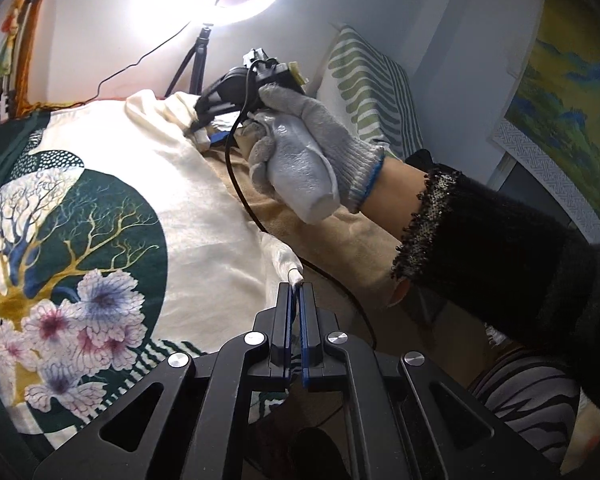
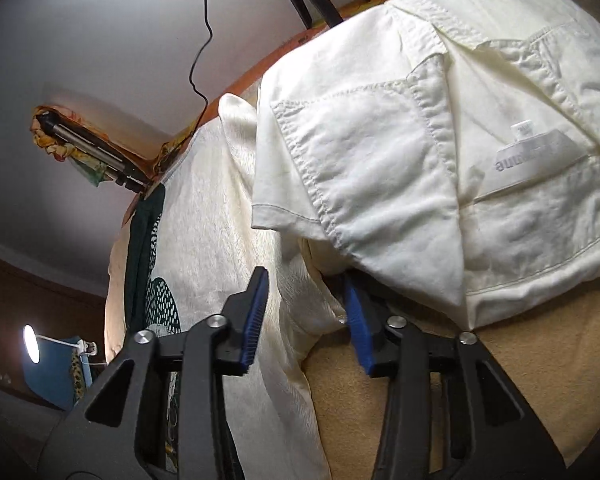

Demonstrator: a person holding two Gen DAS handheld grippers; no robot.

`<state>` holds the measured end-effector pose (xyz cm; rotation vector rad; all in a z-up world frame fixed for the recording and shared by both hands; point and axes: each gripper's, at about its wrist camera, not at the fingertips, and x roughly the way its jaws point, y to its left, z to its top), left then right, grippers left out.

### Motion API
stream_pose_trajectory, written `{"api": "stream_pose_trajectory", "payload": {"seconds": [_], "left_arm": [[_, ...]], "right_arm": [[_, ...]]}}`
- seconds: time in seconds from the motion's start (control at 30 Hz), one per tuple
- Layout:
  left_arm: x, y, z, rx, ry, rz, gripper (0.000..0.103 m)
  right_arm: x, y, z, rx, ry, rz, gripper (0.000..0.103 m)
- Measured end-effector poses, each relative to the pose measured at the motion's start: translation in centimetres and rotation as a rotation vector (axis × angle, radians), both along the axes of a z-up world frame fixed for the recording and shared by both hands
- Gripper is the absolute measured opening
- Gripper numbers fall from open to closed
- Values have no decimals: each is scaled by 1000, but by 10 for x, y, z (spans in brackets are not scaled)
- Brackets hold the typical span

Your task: Fold small clothes

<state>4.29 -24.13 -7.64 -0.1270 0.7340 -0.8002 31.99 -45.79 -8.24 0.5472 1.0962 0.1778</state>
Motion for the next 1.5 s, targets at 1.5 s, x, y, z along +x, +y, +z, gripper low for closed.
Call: {"api": "stream_pose_trajectory", "payload": {"seconds": [1.5], "left_arm": [[3,216,44,-58,-30,350,0]], "right_arm": [[9,265,36,-377,-62,516,40]]}}
